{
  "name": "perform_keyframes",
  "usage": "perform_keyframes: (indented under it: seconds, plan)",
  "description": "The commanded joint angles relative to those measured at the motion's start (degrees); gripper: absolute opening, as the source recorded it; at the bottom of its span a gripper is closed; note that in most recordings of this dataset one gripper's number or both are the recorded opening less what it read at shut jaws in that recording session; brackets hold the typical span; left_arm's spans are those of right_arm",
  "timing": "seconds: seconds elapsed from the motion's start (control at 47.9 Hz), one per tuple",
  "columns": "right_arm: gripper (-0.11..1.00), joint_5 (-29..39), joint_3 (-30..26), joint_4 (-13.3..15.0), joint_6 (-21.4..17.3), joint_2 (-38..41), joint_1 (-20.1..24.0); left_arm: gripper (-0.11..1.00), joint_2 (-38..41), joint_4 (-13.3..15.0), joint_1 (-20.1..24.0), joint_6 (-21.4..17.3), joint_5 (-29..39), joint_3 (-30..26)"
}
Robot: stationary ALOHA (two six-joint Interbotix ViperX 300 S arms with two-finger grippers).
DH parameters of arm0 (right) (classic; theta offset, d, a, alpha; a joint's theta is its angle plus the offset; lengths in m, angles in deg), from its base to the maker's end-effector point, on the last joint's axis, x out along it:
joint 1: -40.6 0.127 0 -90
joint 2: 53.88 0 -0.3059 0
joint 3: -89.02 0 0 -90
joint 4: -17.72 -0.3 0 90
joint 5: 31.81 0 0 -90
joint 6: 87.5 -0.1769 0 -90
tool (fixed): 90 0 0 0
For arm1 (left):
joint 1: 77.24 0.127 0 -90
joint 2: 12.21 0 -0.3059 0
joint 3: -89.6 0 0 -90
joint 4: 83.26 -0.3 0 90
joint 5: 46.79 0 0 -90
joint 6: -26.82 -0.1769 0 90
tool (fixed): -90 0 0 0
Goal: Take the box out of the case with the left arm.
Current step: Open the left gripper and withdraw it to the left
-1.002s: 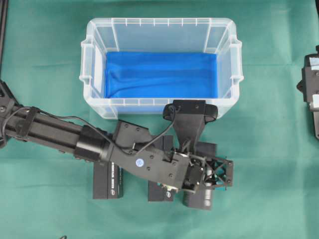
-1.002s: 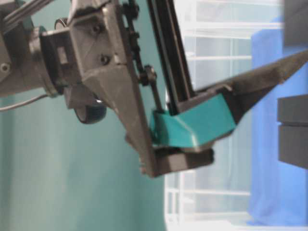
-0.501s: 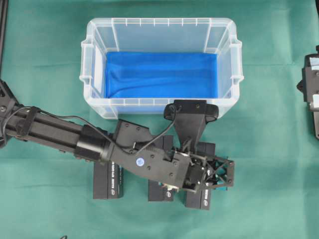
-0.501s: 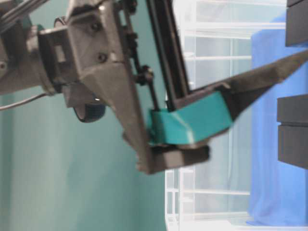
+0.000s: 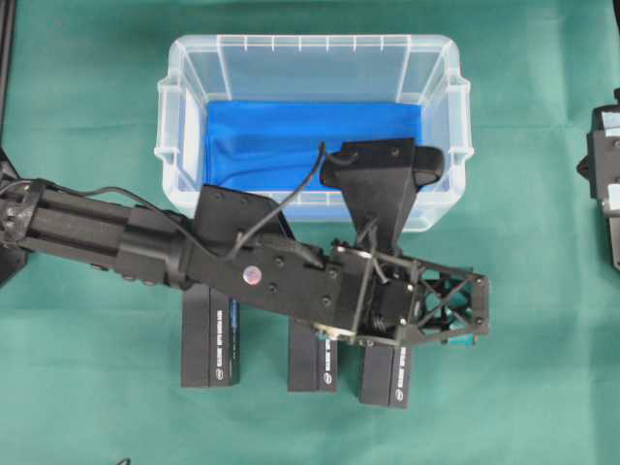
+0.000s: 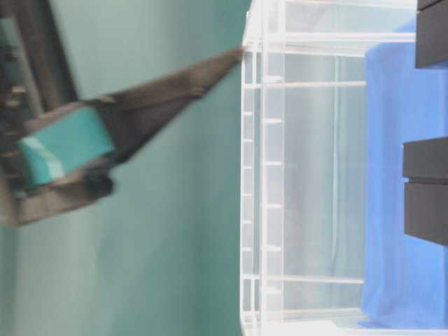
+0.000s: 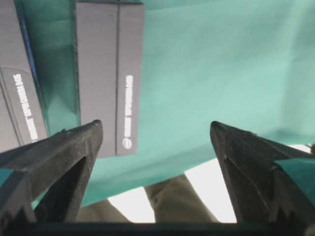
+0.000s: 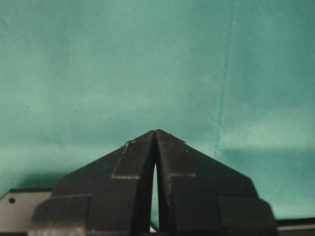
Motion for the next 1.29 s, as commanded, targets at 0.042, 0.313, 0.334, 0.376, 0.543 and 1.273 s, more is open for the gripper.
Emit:
perform_keyframes:
  seconds: [0.042, 0.313, 0.334, 0.376, 0.543, 1.273]
  plan:
    - [0.07, -0.09, -1.49, 0.09, -0.09, 0.18, -0.09, 0.96, -0.62, -0.26, 0.18, -0.88, 2.37, -2.99]
    - [0.07, 0.00, -1.49, 0.00, -0.18, 0.18, -0.09, 0.96, -1.49, -0.26, -0.26, -3.96, 3.43, -1.67]
    - [0.07, 0.09, -1.49, 0.00, -0.18, 0.18, -0.09, 0.96, -1.67, -0.26, -0.35, -4.39, 3.69, -1.32]
    - [0.07, 0.26, -1.49, 0.00, -0.18, 0.18, -0.09, 0.96, -2.29, -0.26, -0.53, -5.01, 4.31, -0.62]
    - [0.07, 1.23, -1.49, 0.00, -0.18, 0.18, -0.09, 0.95, -6.59, -0.35, -2.20, -5.80, 8.35, 5.10]
    - [0.07, 10.81, -2.46, -0.18, -0.18, -2.02, -0.09, 0.94, -49.66, -2.02, -9.40, 6.15, -0.70, 58.80]
